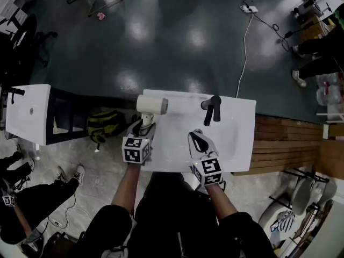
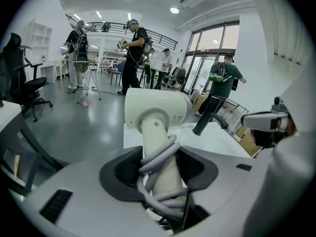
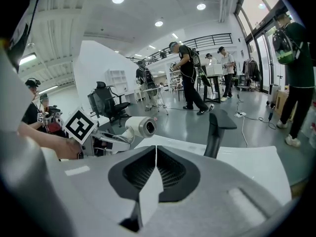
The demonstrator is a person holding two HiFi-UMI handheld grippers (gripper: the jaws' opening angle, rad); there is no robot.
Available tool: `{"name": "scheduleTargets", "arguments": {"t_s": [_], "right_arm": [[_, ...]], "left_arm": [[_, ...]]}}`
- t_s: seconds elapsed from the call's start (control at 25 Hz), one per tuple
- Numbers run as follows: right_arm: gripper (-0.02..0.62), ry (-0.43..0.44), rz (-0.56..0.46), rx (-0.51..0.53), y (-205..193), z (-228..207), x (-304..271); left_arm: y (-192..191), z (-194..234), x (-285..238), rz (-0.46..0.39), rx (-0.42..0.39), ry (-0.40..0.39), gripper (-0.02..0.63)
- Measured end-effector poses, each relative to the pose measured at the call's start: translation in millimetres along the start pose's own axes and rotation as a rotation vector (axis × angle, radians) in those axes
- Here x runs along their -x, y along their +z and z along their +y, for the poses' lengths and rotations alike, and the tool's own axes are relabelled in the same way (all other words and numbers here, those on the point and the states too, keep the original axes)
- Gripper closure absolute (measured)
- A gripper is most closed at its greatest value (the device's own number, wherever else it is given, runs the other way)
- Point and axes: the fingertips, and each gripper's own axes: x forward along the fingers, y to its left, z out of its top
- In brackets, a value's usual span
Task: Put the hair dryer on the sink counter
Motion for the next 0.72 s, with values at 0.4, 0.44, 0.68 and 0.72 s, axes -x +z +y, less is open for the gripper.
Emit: {"name": "scheduleTargets", "arguments": {"t_s": [0.4, 0.44, 0.68, 0.72], "right_arm": [[0.591, -0.005, 0.025, -0.008, -7.8, -4.3, -8.8], [0.591, -0.007, 0.028, -0.009, -8.3, -4.9, -9.3], [0.591, -0.003, 0.04, -0.006, -10.0, -3.1, -14.8], [0.591, -0.002, 0.042, -0.004, -10.4, -2.7, -15.9]], "left_arm": [[-12.3, 7.8, -16.1, 0.041, 0.004, 0.013, 0.402], [-12.9, 8.4, -17.8, 0.043, 0.005, 0.014, 0.402], [-15.5, 12.4, -27.5, 0.055, 0.015, 0.015, 0.403], [-15.8, 13.2, -29.4, 0.058, 0.018, 0.015, 0.403]]}}
